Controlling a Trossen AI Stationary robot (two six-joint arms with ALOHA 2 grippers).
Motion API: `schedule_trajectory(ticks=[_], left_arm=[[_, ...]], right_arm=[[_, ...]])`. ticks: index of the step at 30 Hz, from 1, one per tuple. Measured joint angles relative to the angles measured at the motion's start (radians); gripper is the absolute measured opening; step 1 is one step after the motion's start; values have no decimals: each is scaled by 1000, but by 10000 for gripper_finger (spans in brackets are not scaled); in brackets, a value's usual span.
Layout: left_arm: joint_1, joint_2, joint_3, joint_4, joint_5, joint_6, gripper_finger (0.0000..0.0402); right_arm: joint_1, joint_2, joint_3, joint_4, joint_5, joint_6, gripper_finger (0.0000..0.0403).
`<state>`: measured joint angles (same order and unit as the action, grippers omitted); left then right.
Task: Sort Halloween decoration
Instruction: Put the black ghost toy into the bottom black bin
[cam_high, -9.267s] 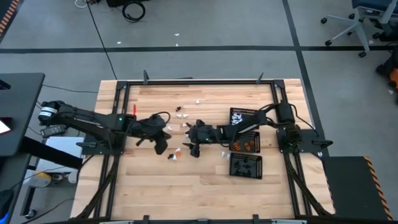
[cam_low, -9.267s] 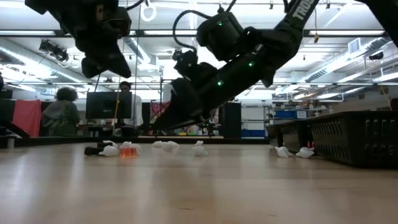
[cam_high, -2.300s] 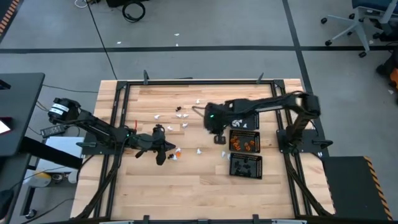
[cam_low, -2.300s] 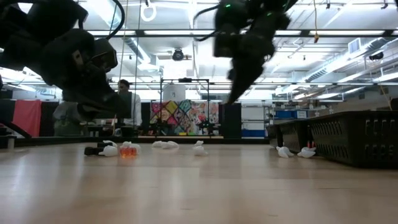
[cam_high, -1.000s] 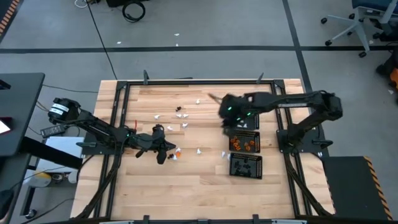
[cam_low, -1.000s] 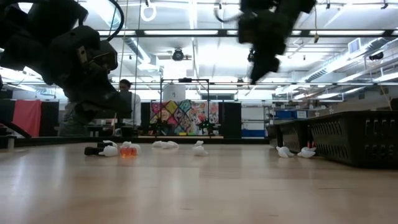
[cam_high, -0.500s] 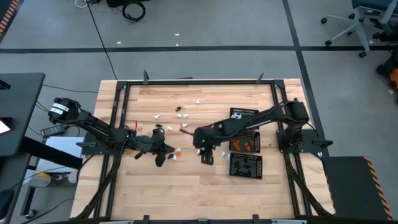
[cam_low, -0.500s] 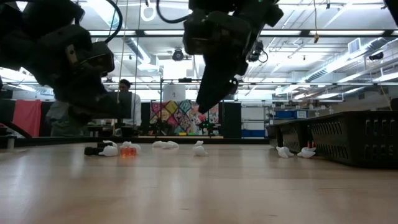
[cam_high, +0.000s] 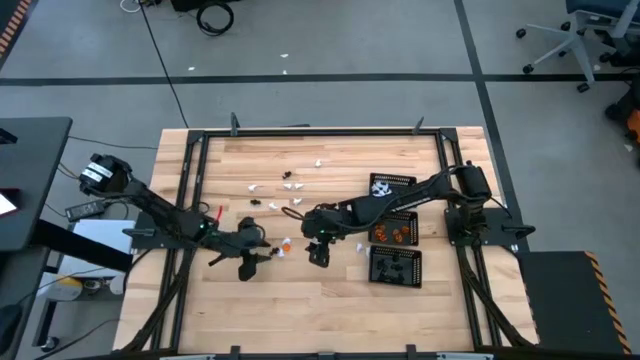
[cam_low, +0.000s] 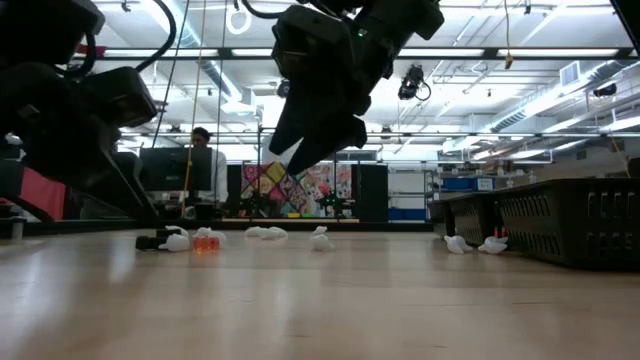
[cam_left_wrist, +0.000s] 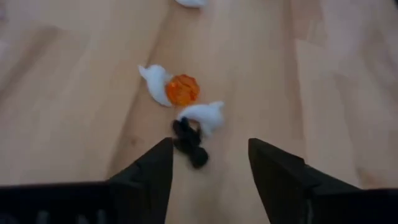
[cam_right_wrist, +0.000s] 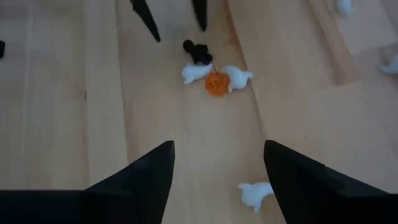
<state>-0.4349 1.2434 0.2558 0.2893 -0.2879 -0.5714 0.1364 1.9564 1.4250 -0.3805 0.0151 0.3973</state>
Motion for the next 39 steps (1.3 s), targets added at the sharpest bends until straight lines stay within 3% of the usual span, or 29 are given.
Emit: schedule_trajectory(ticks=[7, 15, 22, 35, 39], left_arm=[[-8, 40, 0, -31, -20, 42, 207], [-9, 184, 11, 112, -38, 34, 195], [-31, 242, 61, 56, -76, 44, 189], [-39, 243, 80, -40, -121, 29, 31], [-40, 243, 79, -44, -121, 0, 9]], right_arm=[[8, 0, -1, 13, -23, 22, 235], [12, -1, -1, 13, -36, 31, 222], [12, -13, -2, 13, -47, 31, 215], [12, -68, -2, -52, -45, 20, 210], [10, -111, -2, -74, -26, 19, 210]])
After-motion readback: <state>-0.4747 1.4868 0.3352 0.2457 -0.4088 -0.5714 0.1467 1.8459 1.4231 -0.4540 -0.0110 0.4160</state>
